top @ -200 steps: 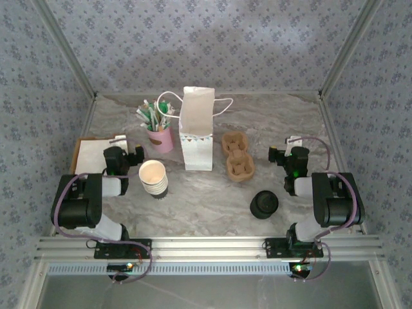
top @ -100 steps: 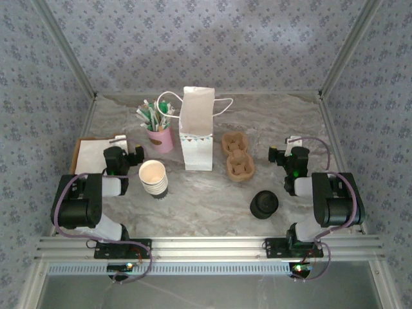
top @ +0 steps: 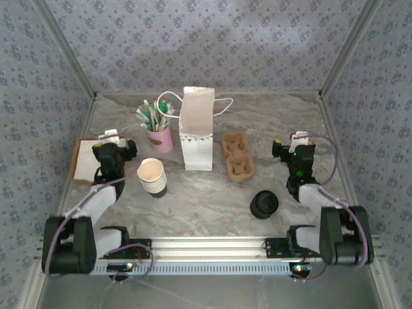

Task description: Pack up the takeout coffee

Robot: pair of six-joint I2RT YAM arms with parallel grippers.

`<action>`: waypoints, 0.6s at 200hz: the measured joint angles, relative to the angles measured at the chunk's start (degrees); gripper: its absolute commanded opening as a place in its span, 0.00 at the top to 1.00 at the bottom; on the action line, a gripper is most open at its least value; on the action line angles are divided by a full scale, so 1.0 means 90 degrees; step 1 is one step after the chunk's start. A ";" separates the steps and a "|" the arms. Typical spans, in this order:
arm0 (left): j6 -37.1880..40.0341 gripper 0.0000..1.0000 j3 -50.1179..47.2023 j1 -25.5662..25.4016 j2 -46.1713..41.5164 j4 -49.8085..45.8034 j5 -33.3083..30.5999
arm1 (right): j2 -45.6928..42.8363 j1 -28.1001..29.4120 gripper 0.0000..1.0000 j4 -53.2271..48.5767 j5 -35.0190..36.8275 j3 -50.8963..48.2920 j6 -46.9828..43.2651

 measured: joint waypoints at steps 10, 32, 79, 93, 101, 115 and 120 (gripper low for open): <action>-0.0134 0.01 0.0109 -0.0005 -0.0396 -0.0466 -0.0053 | -0.0355 0.0012 0.00 -0.0527 0.0022 0.0209 0.0170; -0.0551 0.01 0.0476 0.0002 -0.1241 -0.1535 -0.0022 | -0.1120 0.0029 0.00 -0.1620 -0.0002 0.0770 0.0697; -0.1921 0.01 0.1326 0.0000 -0.2778 -0.3750 0.0561 | -0.2652 0.0039 0.00 -0.3808 -0.0447 0.1780 0.1770; -0.2358 0.00 0.1637 0.0000 -0.3109 -0.4571 0.0770 | -0.2878 0.0010 0.00 -0.4435 -0.0712 0.2050 0.1999; -0.2579 0.01 0.1846 0.0000 -0.3257 -0.5025 0.0908 | -0.2956 -0.0005 0.00 -0.4753 -0.0930 0.2200 0.2096; -0.2907 0.00 0.2239 0.0000 -0.3468 -0.5765 0.1180 | -0.2992 -0.0010 0.00 -0.5285 -0.1275 0.2429 0.2310; -0.3009 0.00 0.2375 0.0000 -0.3546 -0.6016 0.1287 | -0.2992 -0.0010 0.00 -0.5442 -0.1370 0.2482 0.2395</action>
